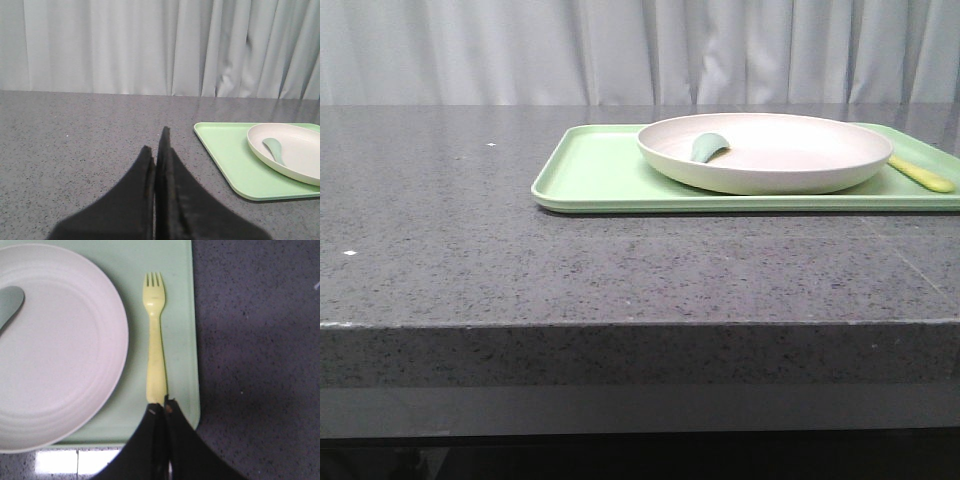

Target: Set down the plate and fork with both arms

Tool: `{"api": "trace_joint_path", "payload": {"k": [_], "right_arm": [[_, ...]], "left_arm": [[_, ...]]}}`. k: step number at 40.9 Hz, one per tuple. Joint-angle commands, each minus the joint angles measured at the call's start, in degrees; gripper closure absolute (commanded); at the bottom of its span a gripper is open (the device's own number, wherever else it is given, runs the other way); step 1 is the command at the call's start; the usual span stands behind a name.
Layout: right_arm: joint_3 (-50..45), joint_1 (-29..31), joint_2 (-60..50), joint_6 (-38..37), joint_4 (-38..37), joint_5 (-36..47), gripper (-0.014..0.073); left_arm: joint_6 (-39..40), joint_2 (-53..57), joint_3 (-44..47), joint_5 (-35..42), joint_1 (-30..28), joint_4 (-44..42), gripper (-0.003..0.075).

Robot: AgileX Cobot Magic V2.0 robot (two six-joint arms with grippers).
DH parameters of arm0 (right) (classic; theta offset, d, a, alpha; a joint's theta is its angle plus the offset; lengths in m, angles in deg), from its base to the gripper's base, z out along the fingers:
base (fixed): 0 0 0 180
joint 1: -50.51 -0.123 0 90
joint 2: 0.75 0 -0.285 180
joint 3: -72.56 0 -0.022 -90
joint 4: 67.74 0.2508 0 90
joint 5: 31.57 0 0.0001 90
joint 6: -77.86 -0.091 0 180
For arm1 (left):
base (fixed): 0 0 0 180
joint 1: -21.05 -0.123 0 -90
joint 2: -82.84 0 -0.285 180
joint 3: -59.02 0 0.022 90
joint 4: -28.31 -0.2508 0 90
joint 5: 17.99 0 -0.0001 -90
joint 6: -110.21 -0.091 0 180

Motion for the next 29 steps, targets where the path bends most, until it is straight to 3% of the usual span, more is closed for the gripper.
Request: {"api": "trace_joint_path", "payload": {"k": [1,17,29], "right_arm": [[-6.9,0.3,-8.8,0.8,-0.6,6.9,0.0661],[-41.9,0.1,-42.8,4.8,-0.6,34.1,0.0661],[-56.3,0.1,-64.8,4.8,-0.6,43.0,0.0661]], "left_arm": [[0.0,-0.6,-1.4,4.7,0.0,0.1,0.0739],[0.0,-0.6,-1.4,4.7,0.0,0.1,0.0739],[0.0,-0.6,-1.4,4.7,0.0,0.1,0.0739]]}}
